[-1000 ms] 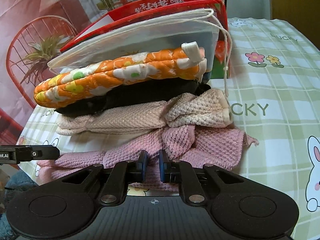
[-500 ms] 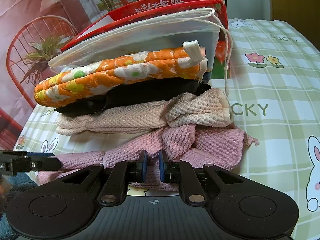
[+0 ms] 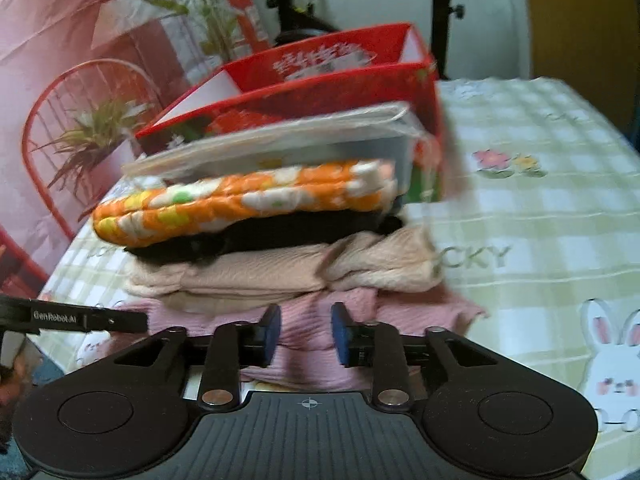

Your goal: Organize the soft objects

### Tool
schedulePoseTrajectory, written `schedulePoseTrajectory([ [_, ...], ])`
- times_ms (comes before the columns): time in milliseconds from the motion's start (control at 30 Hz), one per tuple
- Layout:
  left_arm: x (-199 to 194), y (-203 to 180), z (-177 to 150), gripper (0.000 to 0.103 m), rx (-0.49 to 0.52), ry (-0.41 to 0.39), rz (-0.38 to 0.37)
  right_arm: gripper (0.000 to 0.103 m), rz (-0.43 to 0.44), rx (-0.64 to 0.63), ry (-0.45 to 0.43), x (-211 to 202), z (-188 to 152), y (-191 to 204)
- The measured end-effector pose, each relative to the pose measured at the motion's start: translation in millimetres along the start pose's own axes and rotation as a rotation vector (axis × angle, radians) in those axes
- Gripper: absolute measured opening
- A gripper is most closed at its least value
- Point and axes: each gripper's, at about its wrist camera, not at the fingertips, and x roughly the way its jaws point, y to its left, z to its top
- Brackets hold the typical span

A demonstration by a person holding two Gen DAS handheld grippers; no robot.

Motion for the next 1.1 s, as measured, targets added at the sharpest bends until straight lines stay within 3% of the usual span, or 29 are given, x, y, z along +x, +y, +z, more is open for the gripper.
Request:
schedulePoseTrajectory([
  [200, 0, 11, 21, 0.014, -0.093, 0.011, -0.039, 0.061, -0.027, 0.002, 0.054, 19, -1, -2],
  [300, -2, 11, 28, 0.014, -0.119, 0.011, -0.046, 0.063, -0.040, -0.021, 0.083, 32, -4, 0],
  [533, -2, 0, 19, 0.015, -0.058, -0.017, 0.012, 0.060, -0.041, -0.076, 0.077, 34, -8, 9],
  [600, -3, -1, 15, 0.020, -0.050, -0.025, 0.011, 0.058, -0.037, -0.065, 0.072, 33, -8, 8],
  [667, -7, -1, 10, 0.041, -0.044, -0.033, 0.006, 0.054, -0.029, -0.066, 0.070, 33, -8, 8],
  [733, -9, -1, 5, 0.054, -0.044, -0.041, -0.002, 0.050, -0.021, -0.074, 0.071, 32, -11, 10],
  [900, -2, -1, -5, 0.054, -0.043, -0.030, -0.011, 0.031, 0.012, -0.080, 0.082, 32, -12, 16],
  [1100, -2, 2, -12, 0.048, -0.055, -0.062, -0.007, 0.024, 0.049, -0.066, 0.088, 32, -13, 14],
])
